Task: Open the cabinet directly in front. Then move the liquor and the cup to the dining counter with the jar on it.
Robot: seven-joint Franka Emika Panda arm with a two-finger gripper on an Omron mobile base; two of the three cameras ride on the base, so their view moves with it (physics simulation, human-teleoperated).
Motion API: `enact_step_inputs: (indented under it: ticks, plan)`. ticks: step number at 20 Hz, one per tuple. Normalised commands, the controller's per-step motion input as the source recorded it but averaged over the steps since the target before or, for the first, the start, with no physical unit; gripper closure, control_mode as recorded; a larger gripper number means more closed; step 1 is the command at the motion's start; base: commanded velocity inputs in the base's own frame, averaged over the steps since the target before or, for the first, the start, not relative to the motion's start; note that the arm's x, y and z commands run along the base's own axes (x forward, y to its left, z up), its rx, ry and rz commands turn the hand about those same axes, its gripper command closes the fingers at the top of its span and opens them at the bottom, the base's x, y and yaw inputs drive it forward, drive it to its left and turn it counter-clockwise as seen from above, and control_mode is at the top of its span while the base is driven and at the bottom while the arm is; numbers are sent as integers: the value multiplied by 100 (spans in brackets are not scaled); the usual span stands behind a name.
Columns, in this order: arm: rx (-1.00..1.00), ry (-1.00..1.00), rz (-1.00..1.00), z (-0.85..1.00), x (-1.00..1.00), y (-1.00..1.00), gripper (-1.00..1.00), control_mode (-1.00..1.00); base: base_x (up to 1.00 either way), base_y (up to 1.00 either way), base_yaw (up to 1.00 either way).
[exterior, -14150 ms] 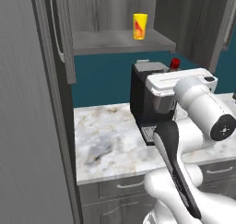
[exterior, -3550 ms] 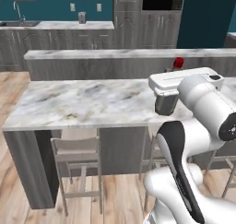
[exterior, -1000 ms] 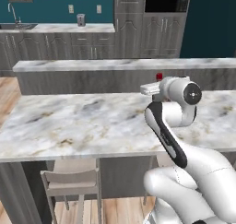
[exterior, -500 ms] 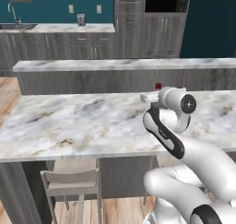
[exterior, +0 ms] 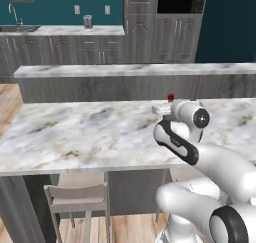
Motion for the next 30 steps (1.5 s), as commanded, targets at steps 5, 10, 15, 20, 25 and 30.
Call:
enact_step_inputs:
  ticks: [5,10,15,20,25,30]
  plan:
    - [0,0,0,-7,38,0,100,-100,0,0,0]
    - [0,0,0,-3,14,0,100,-100,0,0,0]
    - [0,0,0,0,0,0,100,-100,0,0,0]
    - [0,0,0,0,0,0,100,-100,0,0,0]
    - [0,0,0,0,0,0,100,-100,0,0,0]
    - [0,0,0,0,0,0,100,-100,0,0,0]
